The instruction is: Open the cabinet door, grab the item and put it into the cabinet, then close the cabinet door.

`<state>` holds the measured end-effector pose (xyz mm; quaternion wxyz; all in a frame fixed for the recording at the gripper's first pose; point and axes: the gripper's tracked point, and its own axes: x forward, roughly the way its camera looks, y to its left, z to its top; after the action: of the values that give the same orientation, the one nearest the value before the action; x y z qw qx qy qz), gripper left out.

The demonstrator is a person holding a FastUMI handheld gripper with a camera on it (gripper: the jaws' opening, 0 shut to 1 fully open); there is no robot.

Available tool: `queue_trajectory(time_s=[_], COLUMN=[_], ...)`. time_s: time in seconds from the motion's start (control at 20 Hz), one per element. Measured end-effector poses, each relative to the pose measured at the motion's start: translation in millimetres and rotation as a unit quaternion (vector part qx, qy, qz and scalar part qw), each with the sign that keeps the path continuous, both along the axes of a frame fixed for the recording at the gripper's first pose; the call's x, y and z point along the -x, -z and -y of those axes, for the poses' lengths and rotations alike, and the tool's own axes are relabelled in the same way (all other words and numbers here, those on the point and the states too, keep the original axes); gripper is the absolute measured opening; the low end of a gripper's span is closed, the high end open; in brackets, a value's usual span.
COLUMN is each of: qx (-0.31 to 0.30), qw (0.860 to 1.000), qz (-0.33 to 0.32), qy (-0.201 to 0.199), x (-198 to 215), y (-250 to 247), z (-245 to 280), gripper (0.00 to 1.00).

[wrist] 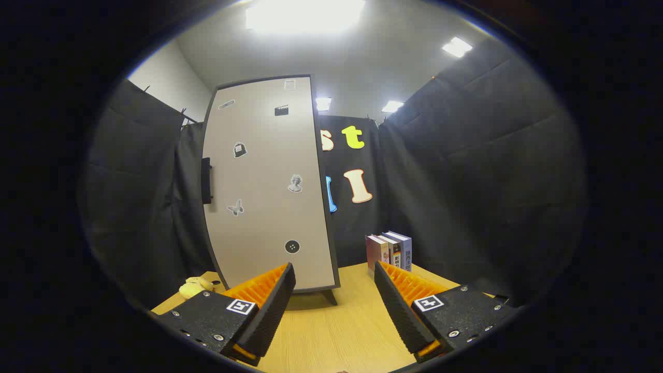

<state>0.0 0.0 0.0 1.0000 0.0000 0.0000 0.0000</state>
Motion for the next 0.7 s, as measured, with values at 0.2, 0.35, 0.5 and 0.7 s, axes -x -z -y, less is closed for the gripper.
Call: queue_trajectory(time_s=[0.2,0.35,0.5,0.7], qx=[-0.002,0.001,-0.001,-0.003], qw=[1.0,1.0,1.0,1.0], qz=[-0.002,-0.003,-0.004,-0.003], qy=[-0.002,-0.01,-0.014,-0.019], x=[-0.3,-0.6,-0.9,-1.7], y=[-2.6,-3.2,-2.0,-1.0], z=[-3.4,-7.3,-12.0,-17.2], gripper=[0.95,0.95,0.95,0.95])
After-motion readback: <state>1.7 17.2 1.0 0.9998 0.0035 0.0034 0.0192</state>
